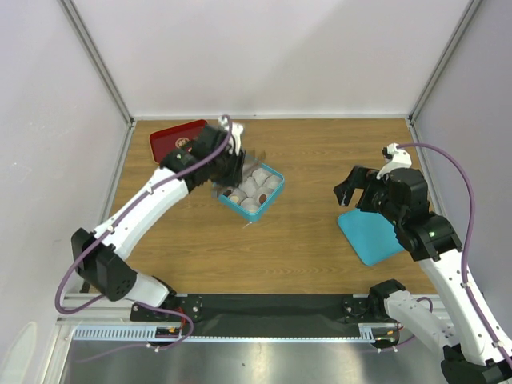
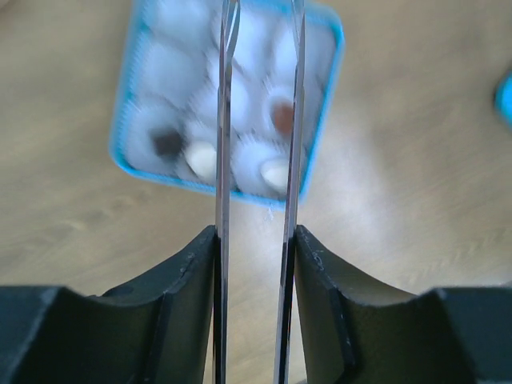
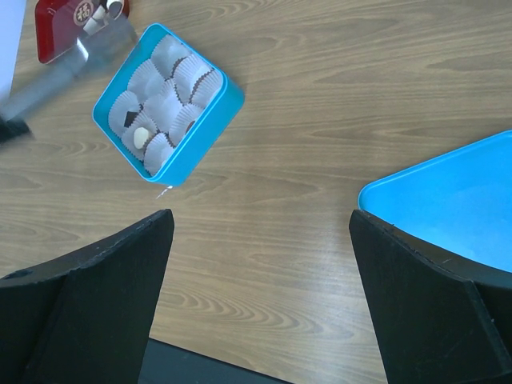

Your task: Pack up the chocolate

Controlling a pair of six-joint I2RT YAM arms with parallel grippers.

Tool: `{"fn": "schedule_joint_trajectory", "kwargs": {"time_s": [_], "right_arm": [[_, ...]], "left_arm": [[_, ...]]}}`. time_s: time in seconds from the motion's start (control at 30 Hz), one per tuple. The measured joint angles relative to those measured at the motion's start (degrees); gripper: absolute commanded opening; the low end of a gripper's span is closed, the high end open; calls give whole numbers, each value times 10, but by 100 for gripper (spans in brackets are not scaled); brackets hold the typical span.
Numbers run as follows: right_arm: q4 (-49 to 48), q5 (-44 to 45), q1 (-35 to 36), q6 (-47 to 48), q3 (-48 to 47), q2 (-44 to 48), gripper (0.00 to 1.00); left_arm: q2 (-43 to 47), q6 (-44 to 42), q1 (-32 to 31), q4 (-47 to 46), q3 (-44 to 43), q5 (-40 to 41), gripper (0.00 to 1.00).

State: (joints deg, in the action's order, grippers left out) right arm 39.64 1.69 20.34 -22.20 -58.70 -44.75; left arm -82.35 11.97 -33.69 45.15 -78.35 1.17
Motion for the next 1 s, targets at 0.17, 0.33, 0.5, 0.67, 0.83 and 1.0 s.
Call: {"fn": "schedule_joint_trajectory", "kwargs": {"time_s": [0.17, 0.33, 0.5, 0.67, 0.83, 1.0], "right_arm": [[-1, -6, 0, 0, 8, 9, 99], [-10, -19, 0, -2, 15, 16, 99], [-21, -33, 0, -3, 20, 18, 99], [-29, -42, 0, -2, 22, 19, 99], [-34, -41, 0, -2, 32, 20, 99], [-42, -41, 0, -2, 46, 19, 99]], "left_arm": [[-51, -2, 52, 13, -127, 47, 47], [-122, -3, 150, 19, -183, 91, 46], [-220, -7, 224, 17, -212, 108, 47], [-314, -22, 247, 17, -253, 111, 48], [-366, -33, 251, 19, -306, 111, 49], [-385, -37, 258, 16, -340, 111, 48]]}}
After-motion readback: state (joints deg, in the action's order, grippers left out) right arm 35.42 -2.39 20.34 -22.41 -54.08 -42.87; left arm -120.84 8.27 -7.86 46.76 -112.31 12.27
